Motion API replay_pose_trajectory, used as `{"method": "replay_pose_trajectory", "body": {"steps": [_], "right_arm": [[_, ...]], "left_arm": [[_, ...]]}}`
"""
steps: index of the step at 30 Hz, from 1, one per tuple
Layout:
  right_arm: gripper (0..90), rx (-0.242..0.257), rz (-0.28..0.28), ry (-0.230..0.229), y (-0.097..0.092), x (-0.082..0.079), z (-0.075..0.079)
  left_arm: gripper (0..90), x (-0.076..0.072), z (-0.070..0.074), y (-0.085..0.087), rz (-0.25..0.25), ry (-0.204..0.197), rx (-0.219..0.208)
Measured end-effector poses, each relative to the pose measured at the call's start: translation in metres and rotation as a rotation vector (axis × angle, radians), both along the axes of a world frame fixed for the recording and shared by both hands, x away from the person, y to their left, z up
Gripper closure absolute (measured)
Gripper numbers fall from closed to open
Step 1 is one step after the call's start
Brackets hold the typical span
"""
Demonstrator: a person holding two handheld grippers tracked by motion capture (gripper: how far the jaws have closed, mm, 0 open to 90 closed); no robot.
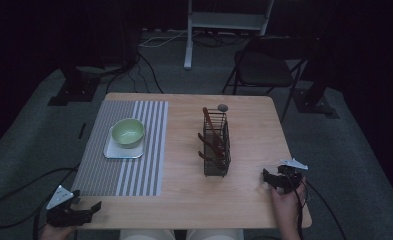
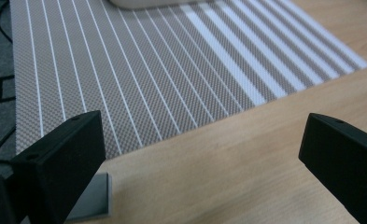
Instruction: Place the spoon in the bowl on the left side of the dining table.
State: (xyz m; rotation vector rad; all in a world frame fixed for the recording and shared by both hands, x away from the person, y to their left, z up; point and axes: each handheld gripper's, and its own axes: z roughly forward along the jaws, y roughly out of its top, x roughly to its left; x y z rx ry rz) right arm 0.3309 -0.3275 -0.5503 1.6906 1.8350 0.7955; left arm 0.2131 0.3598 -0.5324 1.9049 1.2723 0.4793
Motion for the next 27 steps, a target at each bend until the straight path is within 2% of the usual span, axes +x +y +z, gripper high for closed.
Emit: {"method": "replay_pose_trajectory", "body": {"steps": [7,10,15,19,20,27], "right_arm": [[11.7,0.000,0.014,0.001,0.0008,-0.0001,0.0001],[11.7,0.000,0.014,0.001,0.0008,-0.0001,0.0000],[11.7,0.000,0.014,0.000,0.0008,-0.0001,0.0000],[11.7,0.000,0.014,0.001,0.0008,-0.0001,0.0000],[11.7,0.000,0.014,0.000,0.0008,-0.0001,0.0000],[11.7,-0.001,0.015,0.000,0.0007,-0.0001,0.0000]], "left_arm": [[0.6,-0.0024,0.0027,0.0015,0.010,-0.003,-0.005],[0.6,-0.0033,0.0023,0.0006,-0.010,0.019,0.008],[0.5,-0.0025,-0.0005,0.0003,-0.013,0.042,0.005],[0.6,-0.0015,0.0001,0.0016,-0.003,0.041,-0.021],[0.6,-0.0006,0.0008,0.0010,-0.016,0.053,-0.031],[1.4,0.0040,0.0035,-0.0052,-0.035,0.062,-0.035]]}}
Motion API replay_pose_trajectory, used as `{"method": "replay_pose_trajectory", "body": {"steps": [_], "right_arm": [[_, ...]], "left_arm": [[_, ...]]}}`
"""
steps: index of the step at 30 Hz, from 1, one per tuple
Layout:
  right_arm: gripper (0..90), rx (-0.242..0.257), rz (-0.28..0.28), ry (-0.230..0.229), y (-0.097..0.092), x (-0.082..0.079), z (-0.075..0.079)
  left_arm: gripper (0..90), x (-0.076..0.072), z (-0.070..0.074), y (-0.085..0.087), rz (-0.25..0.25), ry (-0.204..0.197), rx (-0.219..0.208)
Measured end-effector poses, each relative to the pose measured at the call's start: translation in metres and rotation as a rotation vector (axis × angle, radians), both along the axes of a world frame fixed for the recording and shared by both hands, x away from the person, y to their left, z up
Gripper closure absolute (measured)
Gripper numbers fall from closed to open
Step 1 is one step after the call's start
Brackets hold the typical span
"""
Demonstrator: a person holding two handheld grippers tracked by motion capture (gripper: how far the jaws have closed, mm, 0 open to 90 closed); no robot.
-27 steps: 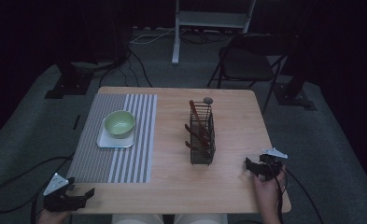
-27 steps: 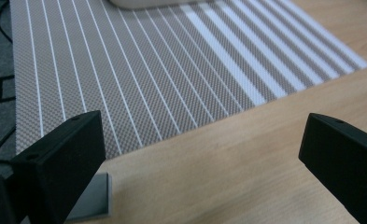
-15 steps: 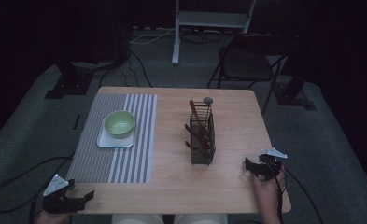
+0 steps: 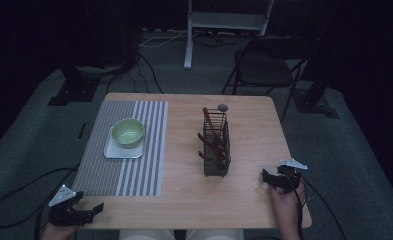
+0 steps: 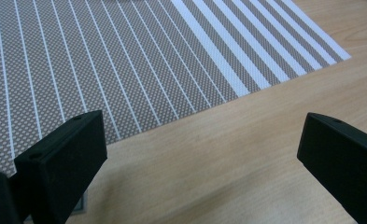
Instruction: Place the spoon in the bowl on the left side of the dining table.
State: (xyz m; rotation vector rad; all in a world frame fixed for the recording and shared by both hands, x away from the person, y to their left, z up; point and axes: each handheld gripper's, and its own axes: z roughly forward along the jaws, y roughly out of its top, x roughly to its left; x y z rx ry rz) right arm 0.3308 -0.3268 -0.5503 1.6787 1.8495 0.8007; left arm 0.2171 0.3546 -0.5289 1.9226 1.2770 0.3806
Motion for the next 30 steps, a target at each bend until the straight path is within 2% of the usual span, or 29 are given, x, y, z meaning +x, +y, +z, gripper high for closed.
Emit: {"method": "replay_pose_trajectory", "body": {"steps": [8,12,15,20,26,30], "right_arm": [[11.7,0.001,0.000,0.000,0.000,0.000,0.000],[11.7,0.002,0.000,0.001,0.000,0.000,0.000],[11.7,0.002,0.000,0.001,0.000,0.000,0.000],[11.7,0.002,0.000,0.000,0.000,0.000,0.000],[11.7,0.001,0.000,0.001,0.000,0.000,0.000],[11.7,0.002,0.000,0.000,0.000,0.000,0.000]], "left_arm": [[1.5,0.001,0.006,-0.004,-0.016,-0.012,-0.018],[1.5,0.002,0.008,-0.008,-0.026,-0.017,-0.046],[1.7,0.004,0.010,-0.010,-0.050,-0.018,-0.075],[1.8,0.005,0.011,-0.014,-0.054,-0.019,-0.065],[1.7,0.009,0.014,-0.018,-0.084,-0.024,-0.098],[1.8,0.014,0.018,-0.026,-0.097,-0.031,-0.080]]}}
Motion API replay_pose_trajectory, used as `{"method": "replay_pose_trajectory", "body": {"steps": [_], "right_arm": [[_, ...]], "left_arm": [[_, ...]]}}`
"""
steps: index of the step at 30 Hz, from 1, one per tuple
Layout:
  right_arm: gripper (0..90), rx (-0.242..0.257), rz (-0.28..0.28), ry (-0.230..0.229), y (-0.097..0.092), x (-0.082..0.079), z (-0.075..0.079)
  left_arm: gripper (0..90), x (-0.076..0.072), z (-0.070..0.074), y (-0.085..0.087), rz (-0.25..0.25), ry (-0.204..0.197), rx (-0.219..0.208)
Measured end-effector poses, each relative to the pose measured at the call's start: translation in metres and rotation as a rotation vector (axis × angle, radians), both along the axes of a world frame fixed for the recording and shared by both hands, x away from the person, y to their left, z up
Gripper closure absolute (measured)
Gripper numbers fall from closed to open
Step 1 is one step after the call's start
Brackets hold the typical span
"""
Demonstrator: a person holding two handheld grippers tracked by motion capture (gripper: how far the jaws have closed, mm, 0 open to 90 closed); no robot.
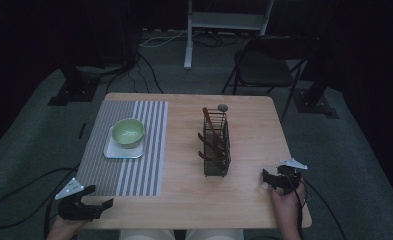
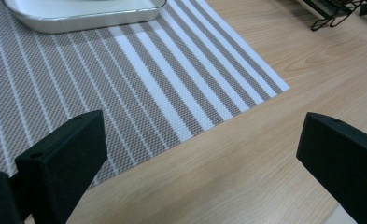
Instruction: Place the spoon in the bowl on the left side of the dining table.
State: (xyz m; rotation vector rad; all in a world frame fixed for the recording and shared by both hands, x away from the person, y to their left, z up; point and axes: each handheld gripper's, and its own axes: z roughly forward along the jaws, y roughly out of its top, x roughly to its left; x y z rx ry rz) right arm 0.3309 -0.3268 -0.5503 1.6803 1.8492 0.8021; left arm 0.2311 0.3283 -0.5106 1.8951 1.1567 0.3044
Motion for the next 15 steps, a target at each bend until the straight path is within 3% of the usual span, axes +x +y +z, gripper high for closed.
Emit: {"method": "replay_pose_trajectory", "body": {"steps": [7,15], "right_arm": [[11.7,0.000,0.000,0.000,0.000,0.000,0.000],[11.7,0.000,0.000,0.000,0.000,0.000,0.000]], "left_arm": [[1.8,0.010,0.007,-0.012,-0.036,-0.011,-0.002],[1.8,0.019,0.026,-0.025,-0.079,-0.046,-0.010]]}}
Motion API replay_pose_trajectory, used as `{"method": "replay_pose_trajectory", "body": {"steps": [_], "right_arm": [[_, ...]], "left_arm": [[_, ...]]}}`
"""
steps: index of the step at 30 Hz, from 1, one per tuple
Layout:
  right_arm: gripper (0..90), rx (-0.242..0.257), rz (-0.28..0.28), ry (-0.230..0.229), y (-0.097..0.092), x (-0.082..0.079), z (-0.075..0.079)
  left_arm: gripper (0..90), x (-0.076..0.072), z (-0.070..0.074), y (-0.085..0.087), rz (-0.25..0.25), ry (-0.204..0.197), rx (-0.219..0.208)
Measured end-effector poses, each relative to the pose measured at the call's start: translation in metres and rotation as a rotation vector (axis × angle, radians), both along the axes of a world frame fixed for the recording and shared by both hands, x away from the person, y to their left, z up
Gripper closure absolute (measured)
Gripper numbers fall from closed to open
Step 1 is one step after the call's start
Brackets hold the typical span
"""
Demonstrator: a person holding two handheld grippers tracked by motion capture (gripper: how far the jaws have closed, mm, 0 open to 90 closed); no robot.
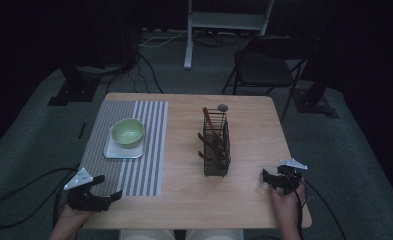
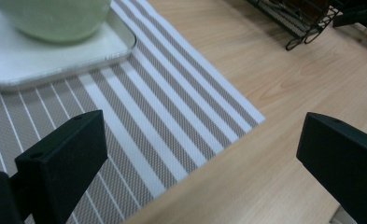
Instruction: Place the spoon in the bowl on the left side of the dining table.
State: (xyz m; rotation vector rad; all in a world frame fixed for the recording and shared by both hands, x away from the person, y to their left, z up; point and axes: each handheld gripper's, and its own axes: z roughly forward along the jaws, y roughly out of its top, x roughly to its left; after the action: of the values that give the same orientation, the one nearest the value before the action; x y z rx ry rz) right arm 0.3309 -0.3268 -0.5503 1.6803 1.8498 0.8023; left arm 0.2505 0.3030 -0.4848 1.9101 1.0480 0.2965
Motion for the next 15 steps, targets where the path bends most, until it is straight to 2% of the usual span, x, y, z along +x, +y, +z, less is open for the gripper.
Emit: {"method": "replay_pose_trajectory", "body": {"steps": [15], "right_arm": [[11.7,0.000,0.000,0.000,0.000,0.000,0.000]], "left_arm": [[2.0,0.028,0.019,-0.028,-0.050,-0.042,-0.015]]}}
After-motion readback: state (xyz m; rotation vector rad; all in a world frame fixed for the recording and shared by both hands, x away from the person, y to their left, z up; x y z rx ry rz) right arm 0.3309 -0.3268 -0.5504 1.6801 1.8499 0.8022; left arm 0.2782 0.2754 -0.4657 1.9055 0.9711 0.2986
